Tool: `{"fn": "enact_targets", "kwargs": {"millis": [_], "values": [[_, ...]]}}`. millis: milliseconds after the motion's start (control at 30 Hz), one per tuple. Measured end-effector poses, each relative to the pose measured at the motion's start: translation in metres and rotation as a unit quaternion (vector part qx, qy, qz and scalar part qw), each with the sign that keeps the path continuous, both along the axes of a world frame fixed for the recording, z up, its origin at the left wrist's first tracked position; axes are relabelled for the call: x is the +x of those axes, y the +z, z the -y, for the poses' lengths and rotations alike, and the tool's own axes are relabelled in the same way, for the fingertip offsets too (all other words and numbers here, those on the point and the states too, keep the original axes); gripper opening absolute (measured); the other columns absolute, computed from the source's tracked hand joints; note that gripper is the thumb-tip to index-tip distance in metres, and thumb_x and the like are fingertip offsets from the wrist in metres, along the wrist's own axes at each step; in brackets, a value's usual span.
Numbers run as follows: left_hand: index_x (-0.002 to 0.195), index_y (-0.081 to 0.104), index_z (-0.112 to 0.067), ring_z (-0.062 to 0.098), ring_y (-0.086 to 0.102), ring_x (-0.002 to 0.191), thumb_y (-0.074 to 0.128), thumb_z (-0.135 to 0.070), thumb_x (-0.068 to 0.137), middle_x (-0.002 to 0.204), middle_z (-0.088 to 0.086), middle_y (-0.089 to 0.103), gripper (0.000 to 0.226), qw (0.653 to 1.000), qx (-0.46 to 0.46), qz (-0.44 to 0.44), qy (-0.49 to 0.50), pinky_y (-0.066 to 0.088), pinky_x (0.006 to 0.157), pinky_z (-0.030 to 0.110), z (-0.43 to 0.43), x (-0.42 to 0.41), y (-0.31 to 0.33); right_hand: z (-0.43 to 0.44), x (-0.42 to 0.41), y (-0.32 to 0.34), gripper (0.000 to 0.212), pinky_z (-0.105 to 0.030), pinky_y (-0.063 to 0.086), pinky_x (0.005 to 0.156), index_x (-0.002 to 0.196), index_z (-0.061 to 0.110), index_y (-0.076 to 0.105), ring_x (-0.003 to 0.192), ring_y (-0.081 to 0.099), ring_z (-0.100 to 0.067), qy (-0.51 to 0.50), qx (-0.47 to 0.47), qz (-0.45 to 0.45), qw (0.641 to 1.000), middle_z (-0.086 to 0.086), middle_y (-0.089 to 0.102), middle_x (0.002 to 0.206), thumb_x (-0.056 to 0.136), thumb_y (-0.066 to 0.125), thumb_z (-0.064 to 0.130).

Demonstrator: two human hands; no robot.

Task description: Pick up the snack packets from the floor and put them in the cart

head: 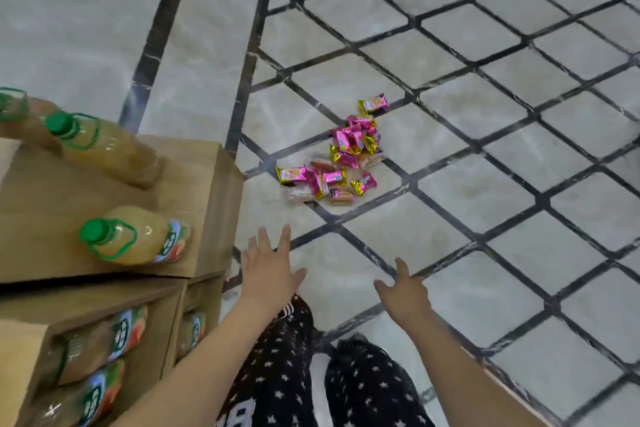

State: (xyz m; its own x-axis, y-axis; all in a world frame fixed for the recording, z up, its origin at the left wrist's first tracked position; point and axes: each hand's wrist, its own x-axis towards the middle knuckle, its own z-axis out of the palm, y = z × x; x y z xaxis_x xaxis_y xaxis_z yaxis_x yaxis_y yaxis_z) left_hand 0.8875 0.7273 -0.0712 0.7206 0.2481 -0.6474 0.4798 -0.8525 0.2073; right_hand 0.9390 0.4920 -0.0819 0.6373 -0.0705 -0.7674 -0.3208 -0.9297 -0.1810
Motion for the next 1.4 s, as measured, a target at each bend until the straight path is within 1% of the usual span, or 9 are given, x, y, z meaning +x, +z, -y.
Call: {"fn": "enact_targets", "kwargs": {"millis": [200, 400, 567, 767, 900, 1033, 1133, 1267, 1400], "values": [[0.155, -0.015, -0.027, 0.038, 0.005, 0.150, 0.041, -0.060, 0.097, 0.163, 0.021, 0.001, 0.088, 0.999, 0.011, -0.014, -0.044, 0.011, 0.121, 0.048, -0.022, 0.059, -0.113, -0.025, 0.070, -0.099, 0.075, -0.042, 0.038, 0.105, 0.155, 0.026, 0.012, 0.130, 0.039, -0.035, 0.089, -0.037, 0.020, 0.995, -0.017, 0.042, 0.141, 0.094, 0.049, 0.049], [0.152, -0.023, -0.026, 0.037, 0.006, 0.150, 0.039, -0.064, 0.096, 0.163, 0.020, 0.001, 0.091, 0.997, 0.038, 0.003, -0.068, 0.011, 0.121, 0.046, -0.028, 0.111, -0.301, -0.023, 0.147, -0.282, 0.075, -0.039, 0.038, 0.099, 0.156, 0.025, 0.009, 0.125, 0.041, -0.033, 0.243, -0.054, 0.051, 0.967, -0.013, 0.043, 0.141, 0.096, 0.043, 0.054], [0.156, -0.010, -0.025, 0.039, 0.011, 0.149, 0.045, -0.064, 0.093, 0.162, 0.021, 0.008, 0.092, 0.988, 0.082, 0.065, -0.118, 0.014, 0.119, 0.047, -0.038, 0.157, -0.476, -0.025, 0.208, -0.447, 0.078, -0.040, 0.039, 0.102, 0.155, 0.027, 0.009, 0.128, 0.042, -0.032, 0.332, -0.050, 0.134, 0.932, -0.012, 0.042, 0.145, 0.093, 0.046, 0.057], [0.156, -0.002, -0.025, 0.044, 0.041, 0.136, 0.068, -0.062, 0.077, 0.142, 0.029, 0.046, 0.113, 0.945, 0.139, 0.209, -0.207, 0.035, 0.110, 0.050, -0.071, 0.204, -0.626, -0.037, 0.260, -0.594, 0.077, -0.041, 0.029, 0.113, 0.154, 0.031, 0.018, 0.140, 0.030, -0.032, 0.444, 0.038, 0.206, 0.871, -0.014, 0.031, 0.152, 0.092, 0.060, 0.044], [0.150, 0.022, -0.021, 0.044, 0.056, 0.119, 0.068, -0.063, 0.067, 0.124, 0.028, 0.060, 0.104, 0.897, 0.145, 0.311, -0.278, 0.046, 0.099, 0.051, -0.095, 0.218, -0.674, -0.038, 0.290, -0.650, 0.086, -0.048, 0.044, 0.098, 0.151, 0.030, 0.032, 0.123, 0.048, -0.045, 0.492, 0.039, 0.245, 0.834, -0.029, 0.048, 0.133, 0.078, 0.075, 0.045], [0.150, 0.022, -0.029, 0.042, 0.057, 0.106, 0.077, -0.054, 0.072, 0.121, 0.026, 0.056, 0.099, 0.883, 0.118, 0.335, -0.307, 0.049, 0.090, 0.050, -0.108, 0.212, -0.702, -0.033, 0.293, -0.666, 0.074, -0.050, 0.048, 0.092, 0.150, 0.046, 0.022, 0.121, 0.049, -0.042, 0.513, 0.013, 0.290, 0.808, -0.024, 0.048, 0.134, 0.083, 0.034, 0.074], [0.148, 0.028, -0.033, 0.038, 0.056, 0.090, 0.069, -0.053, 0.081, 0.111, 0.022, 0.055, 0.082, 0.887, 0.129, 0.347, -0.275, 0.049, 0.074, 0.044, -0.104, 0.199, -0.707, -0.028, 0.282, -0.672, 0.081, -0.053, 0.045, 0.093, 0.152, 0.047, 0.007, 0.122, 0.048, -0.039, 0.509, -0.008, 0.307, 0.804, -0.021, 0.046, 0.136, 0.082, 0.032, 0.079], [0.147, 0.029, -0.042, 0.033, 0.053, 0.073, 0.044, -0.062, 0.077, 0.092, 0.013, 0.050, 0.074, 0.925, 0.138, 0.300, -0.190, 0.047, 0.061, 0.040, -0.082, 0.170, -0.696, -0.018, 0.264, -0.666, 0.096, -0.043, 0.043, 0.094, 0.143, 0.055, -0.022, 0.117, 0.047, -0.036, 0.483, -0.006, 0.267, 0.834, -0.017, 0.040, 0.133, 0.079, 0.049, 0.069], [0.149, 0.010, -0.056, 0.031, 0.054, 0.078, 0.037, -0.073, 0.076, 0.097, 0.008, 0.045, 0.079, 0.967, 0.086, 0.219, -0.102, 0.052, 0.065, 0.038, -0.062, 0.151, -0.693, -0.014, 0.236, -0.665, 0.102, -0.040, 0.050, 0.081, 0.139, 0.063, -0.019, 0.105, 0.048, -0.031, 0.378, 0.073, 0.241, 0.891, -0.010, 0.039, 0.110, 0.076, 0.062, 0.064]]}}
